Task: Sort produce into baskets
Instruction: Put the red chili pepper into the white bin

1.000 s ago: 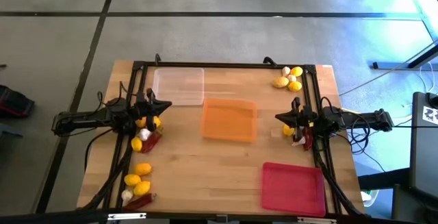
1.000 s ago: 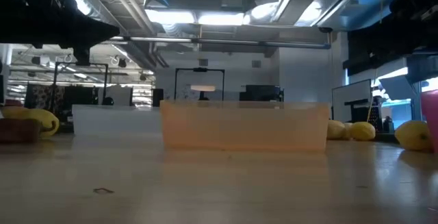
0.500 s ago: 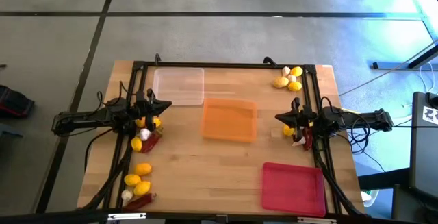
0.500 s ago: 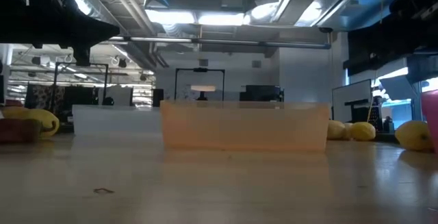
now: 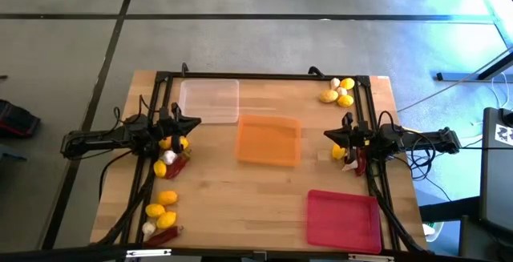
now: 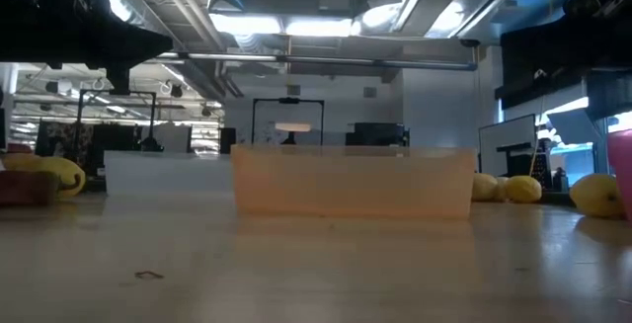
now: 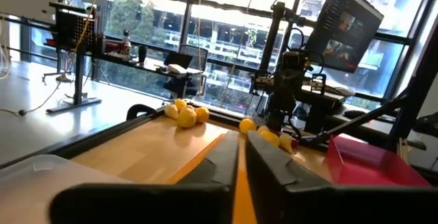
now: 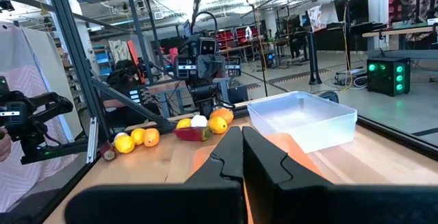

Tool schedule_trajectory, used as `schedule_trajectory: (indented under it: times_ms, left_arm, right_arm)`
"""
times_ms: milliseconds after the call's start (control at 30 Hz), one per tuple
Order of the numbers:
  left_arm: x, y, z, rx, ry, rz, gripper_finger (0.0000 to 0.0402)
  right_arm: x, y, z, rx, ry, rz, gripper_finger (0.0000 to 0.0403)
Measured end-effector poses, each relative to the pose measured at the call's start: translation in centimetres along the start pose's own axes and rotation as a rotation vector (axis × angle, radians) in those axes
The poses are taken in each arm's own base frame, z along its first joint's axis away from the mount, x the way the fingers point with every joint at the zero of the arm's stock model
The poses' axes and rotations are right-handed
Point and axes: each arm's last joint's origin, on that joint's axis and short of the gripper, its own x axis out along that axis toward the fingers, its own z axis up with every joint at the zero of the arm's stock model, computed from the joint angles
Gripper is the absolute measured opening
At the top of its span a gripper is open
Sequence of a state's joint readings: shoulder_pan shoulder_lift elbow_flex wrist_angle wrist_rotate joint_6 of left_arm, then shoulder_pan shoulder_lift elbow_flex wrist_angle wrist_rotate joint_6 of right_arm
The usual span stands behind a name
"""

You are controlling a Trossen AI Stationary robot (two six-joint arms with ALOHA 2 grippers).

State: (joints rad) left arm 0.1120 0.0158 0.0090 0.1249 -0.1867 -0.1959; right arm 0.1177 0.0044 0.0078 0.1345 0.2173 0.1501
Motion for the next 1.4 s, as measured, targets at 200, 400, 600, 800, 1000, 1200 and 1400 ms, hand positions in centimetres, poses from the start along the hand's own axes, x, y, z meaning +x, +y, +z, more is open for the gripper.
schedule_trajectory:
  times_ms: [200,400,600,800,1000,1200,1400]
  left_arm:
    - [0.0,0.0,0.2,0.004,-0.003,-0.004,0.0138]
    - [-0.2,-0.4,1.4,-0.001,-0.029,-0.062,0.0216]
    - [-0.2,-1.0,3.2,0.007,-0.049,-0.111,0.0234]
    - [0.8,-2.0,4.9,0.041,0.013,-0.144,0.0235]
    - [2.7,-3.5,6.7,0.068,0.148,-0.172,0.0235]
    - [5.0,-5.3,8.0,0.107,0.367,-0.195,0.0235]
    - [6.5,-7.1,8.6,0.114,0.59,-0.204,0.0235]
  right_arm:
    - [0.0,0.0,0.2,0.005,-0.026,-0.015,0.0005]
    - [0.0,0.0,0.5,0.013,-0.054,-0.01,0.0005]
    - [0.0,0.0,0.5,0.015,-0.054,-0.011,0.0005]
    - [-0.1,0.1,1.0,0.024,-0.095,-0.004,0.0005]
    - [0.0,0.1,1.5,0.006,-0.105,-0.018,0.0005]
    - [0.3,0.2,1.3,-0.005,-0.075,-0.024,0.0005]
    - [0.5,0.2,1.0,-0.018,-0.043,-0.033,0.0005]
